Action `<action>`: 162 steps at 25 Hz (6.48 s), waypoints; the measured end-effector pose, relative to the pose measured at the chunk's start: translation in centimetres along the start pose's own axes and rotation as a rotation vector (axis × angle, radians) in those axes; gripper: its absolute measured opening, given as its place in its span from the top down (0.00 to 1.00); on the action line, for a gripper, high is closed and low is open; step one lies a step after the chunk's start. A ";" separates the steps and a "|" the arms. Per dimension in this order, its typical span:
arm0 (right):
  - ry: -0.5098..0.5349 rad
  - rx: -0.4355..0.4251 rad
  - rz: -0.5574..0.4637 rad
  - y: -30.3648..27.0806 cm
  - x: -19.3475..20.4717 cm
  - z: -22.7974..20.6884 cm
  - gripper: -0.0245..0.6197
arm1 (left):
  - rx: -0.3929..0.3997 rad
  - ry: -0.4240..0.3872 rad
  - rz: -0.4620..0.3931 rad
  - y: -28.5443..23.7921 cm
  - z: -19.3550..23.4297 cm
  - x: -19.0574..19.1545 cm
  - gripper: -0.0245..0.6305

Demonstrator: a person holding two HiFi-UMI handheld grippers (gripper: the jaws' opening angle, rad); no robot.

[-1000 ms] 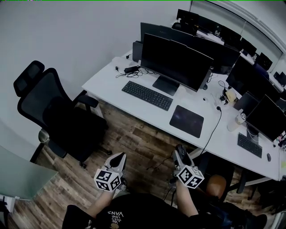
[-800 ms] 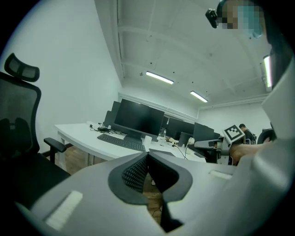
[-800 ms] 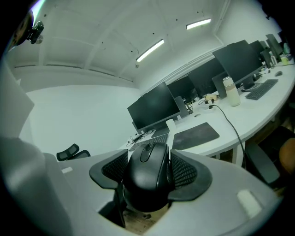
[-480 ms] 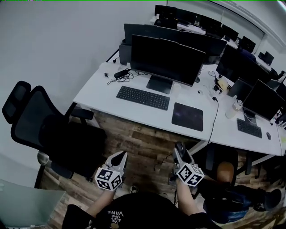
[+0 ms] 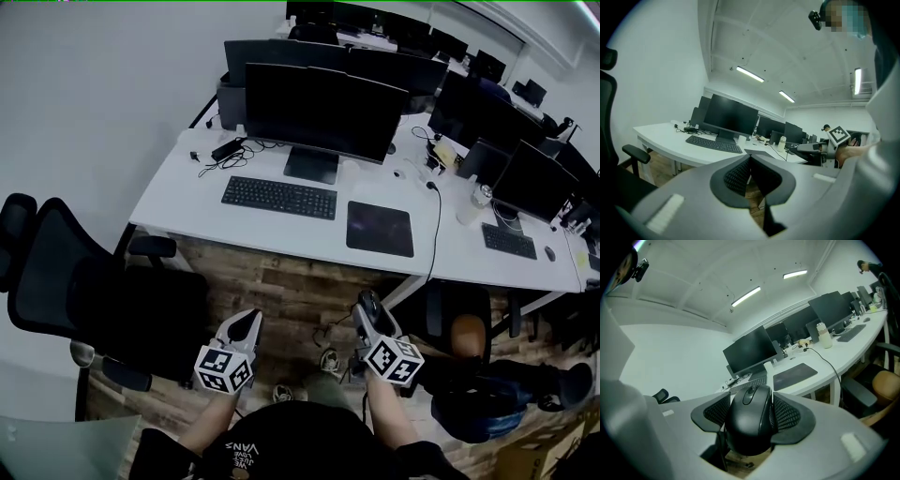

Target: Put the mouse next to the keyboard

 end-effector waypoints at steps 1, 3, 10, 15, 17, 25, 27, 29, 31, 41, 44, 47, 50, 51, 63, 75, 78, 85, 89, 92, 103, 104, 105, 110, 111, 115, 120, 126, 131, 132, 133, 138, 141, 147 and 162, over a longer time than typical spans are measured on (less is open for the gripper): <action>-0.001 0.001 0.000 -0.1 0.0 -0.1 0.52 | 0.006 -0.002 0.001 -0.4 -0.1 -0.1 0.96; -0.005 0.001 0.001 -0.6 -0.2 -0.4 0.52 | 0.014 -0.005 0.002 -1.1 -0.3 -0.2 0.96; -0.018 -0.016 0.016 -3.2 -1.7 -2.0 0.52 | 0.008 -0.019 0.021 -4.2 -0.9 -0.9 0.96; 0.004 -0.035 0.033 -6.0 -4.1 -3.7 0.52 | -0.005 -0.027 0.024 -8.0 -1.4 -1.7 0.96; 0.011 -0.039 0.042 -7.3 -5.0 -4.5 0.52 | -0.004 -0.031 0.027 -9.8 -1.7 -2.1 0.96; 0.051 -0.087 0.094 -13.0 -8.5 -7.8 0.52 | -0.026 -0.037 0.023 -17.3 -3.0 -3.2 0.96; 0.060 -0.101 0.108 -14.3 -9.3 -8.6 0.52 | -0.037 -0.036 0.018 -18.9 -3.4 -3.5 0.96; 0.067 -0.118 0.125 -15.5 -10.0 -9.1 0.52 | -0.053 -0.033 0.015 -20.2 -3.6 -3.7 0.96; 0.074 -0.134 0.142 -16.4 -10.5 -9.5 0.52 | -0.069 -0.028 0.018 -21.1 -3.8 -3.5 0.96; 0.052 -0.175 0.156 -17.9 -12.3 -10.9 0.52 | -0.045 -0.012 0.073 -25.2 -5.4 -2.5 0.96; 0.029 -0.161 0.142 -17.9 -12.4 -11.3 0.52 | -0.008 -0.019 0.085 -26.5 -5.3 -2.5 0.96; 0.012 -0.132 0.118 -18.3 -12.6 -11.5 0.52 | 0.032 -0.025 0.095 -27.9 -4.7 -2.6 0.96; 0.006 -0.096 0.103 -18.7 -12.6 -11.6 0.52 | 0.066 -0.025 0.106 -29.1 -3.9 -2.8 0.96; 0.006 -0.084 0.100 -19.0 -12.5 -11.5 0.52 | 0.075 -0.023 0.106 -29.5 -3.5 -2.9 0.96; 0.037 0.050 0.031 -25.2 -13.3 -9.0 0.52 | 0.120 -0.009 0.106 -31.8 4.4 -5.0 0.96; 0.146 0.223 0.011 -33.0 -13.4 -9.4 0.52 | 0.114 0.009 0.097 -32.9 12.0 -5.8 0.96; 0.177 0.244 0.021 -34.5 -13.0 -9.4 0.52 | 0.120 0.010 0.089 -33.5 13.3 -6.1 0.96; 0.222 0.301 0.089 -37.6 -10.9 -10.3 0.52 | 0.151 0.008 0.099 -34.5 15.3 -6.2 0.96; 0.236 0.307 0.126 -39.4 -9.6 -10.8 0.52 | 0.165 -0.001 0.102 -34.9 16.2 -6.3 0.96; 0.251 0.315 0.147 -40.3 -9.0 -10.9 0.52 | 0.171 -0.004 0.106 -35.1 16.8 -6.4 0.96; 0.264 0.381 0.222 -41.7 -7.8 -12.4 0.52 | 0.176 -0.004 0.113 -35.5 18.0 -6.5 0.96; 0.265 0.383 0.228 -41.7 -7.7 -12.5 0.52 | 0.177 -0.004 0.112 -35.5 18.1 -6.5 0.96; 0.266 0.384 0.235 -41.8 -7.6 -12.5 0.52 | 0.178 -0.005 0.112 -35.6 18.1 -6.5 0.96; 0.273 0.410 0.294 -41.7 -7.3 -13.1 0.52 | 0.177 -0.006 0.109 -36.0 17.9 -6.9 0.96; 0.276 0.414 0.303 -41.6 -7.2 -13.2 0.52 | 0.177 -0.006 0.108 -36.0 17.8 -6.9 0.96; 0.278 0.417 0.322 -41.3 -6.6 -13.7 0.52 | 0.167 -0.006 0.109 -35.7 17.8 -6.9 0.96; 0.284 0.421 0.342 -41.5 -6.5 -13.8 0.52 | 0.148 -0.007 0.114 -35.0 17.5 -6.6 0.96; 0.291 0.426 0.364 -41.6 -6.6 -13.6 0.52 | 0.135 -0.007 0.110 -34.5 17.1 -6.8 0.96; 0.269 0.400 0.351 -41.1 -7.1 -13.4 0.50 | 0.136 -0.005 0.106 -34.1 16.5 -7.1 0.96; 0.270 0.393 0.342 -41.0 -7.3 -13.2 0.50 | 0.134 -0.003 0.107 -34.0 16.5 -7.1 0.96; 0.274 0.383 0.334 -40.8 -7.5 -13.0 0.50 | 0.132 -0.002 0.107 -34.0 16.4 -7.1 0.96; 0.275 0.336 0.295 -39.7 -8.6 -11.8 0.50 | 0.128 -0.001 0.103 -33.9 15.8 -7.2 0.96; 0.268 0.299 0.270 -38.9 -9.2 -11.1 0.50 | 0.129 0.000 0.105 -33.7 15.2 -7.1 0.96; 0.267 0.210 0.213 -36.7 -11.0 -8.9 0.50 | 0.131 0.008 0.107 -33.7 13.6 -6.8 0.96; 0.328 0.035 0.077 -30.1 -14.8 -5.9 0.78 | 0.092 0.019 0.070 -33.7 8.7 -6.8 0.96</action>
Point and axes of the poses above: the fingertips, and each gripper's own axes: y backward along the fingers, z to its left, x out of its underside, the point moved 6 cm from there along y, backward along the fingers, and after that the axes turned 7 degrees about -y, right-handed, at the moved point
